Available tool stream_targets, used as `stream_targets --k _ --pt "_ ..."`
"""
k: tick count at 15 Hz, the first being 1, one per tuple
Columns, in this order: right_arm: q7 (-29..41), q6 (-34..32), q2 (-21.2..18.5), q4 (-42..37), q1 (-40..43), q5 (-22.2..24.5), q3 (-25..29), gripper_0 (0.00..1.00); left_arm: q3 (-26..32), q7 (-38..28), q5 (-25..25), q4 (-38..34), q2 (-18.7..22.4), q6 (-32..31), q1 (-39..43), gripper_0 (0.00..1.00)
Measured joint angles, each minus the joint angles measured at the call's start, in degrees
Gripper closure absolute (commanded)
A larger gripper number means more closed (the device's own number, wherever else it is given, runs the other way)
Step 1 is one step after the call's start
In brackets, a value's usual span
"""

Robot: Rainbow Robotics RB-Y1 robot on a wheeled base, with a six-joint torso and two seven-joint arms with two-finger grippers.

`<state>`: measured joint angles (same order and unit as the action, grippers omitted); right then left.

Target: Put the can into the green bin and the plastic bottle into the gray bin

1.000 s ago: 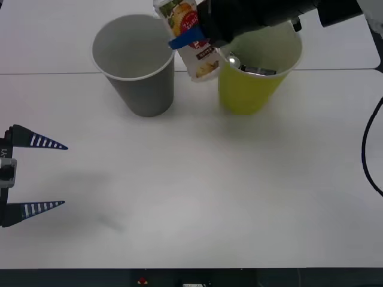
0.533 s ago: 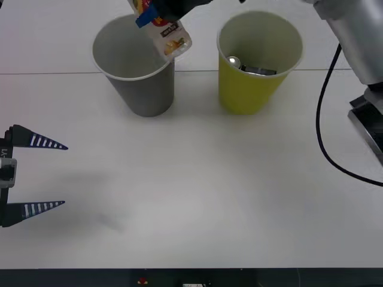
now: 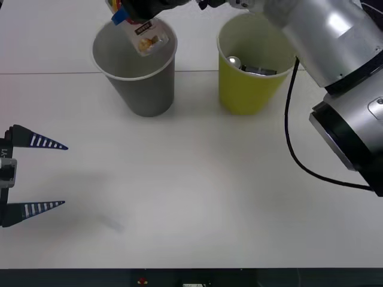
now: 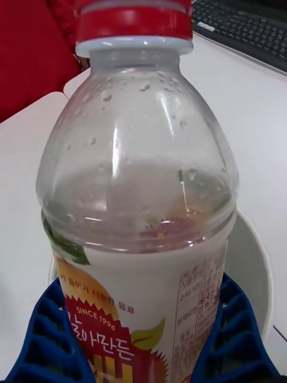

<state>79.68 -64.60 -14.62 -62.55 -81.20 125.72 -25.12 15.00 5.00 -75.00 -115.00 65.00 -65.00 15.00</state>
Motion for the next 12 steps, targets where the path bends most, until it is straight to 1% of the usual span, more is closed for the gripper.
stream_targets --k 2,3,4,5,6,12 --pt "0.0 2.0 0.2 0.6 0.0 0.2 -1.5 1.00 0.0 0.0 0.0 0.0 0.0 0.0 0.0 0.00" --pt "0.0 2.3 0.2 0.7 0.0 0.3 -1.7 0.88 0.0 0.0 0.0 0.0 0.0 0.0 0.0 0.00" --pt "0.0 2.4 0.2 0.8 0.0 0.3 -1.8 0.51 0.0 0.0 0.0 0.0 0.0 0.0 0.0 0.00" --pt "0.0 2.4 0.3 0.8 0.0 0.4 -1.8 0.09 0.0 0.0 0.0 0.0 0.0 0.0 0.0 0.00" --pt "0.0 2.4 0.3 0.8 0.0 0.4 -1.8 0.00 0.0 0.0 0.0 0.0 0.0 0.0 0.0 0.00" --pt "-0.5 2.6 0.3 0.8 0.0 -0.5 -1.8 0.00 0.0 0.0 0.0 0.0 0.0 0.0 0.0 0.00"
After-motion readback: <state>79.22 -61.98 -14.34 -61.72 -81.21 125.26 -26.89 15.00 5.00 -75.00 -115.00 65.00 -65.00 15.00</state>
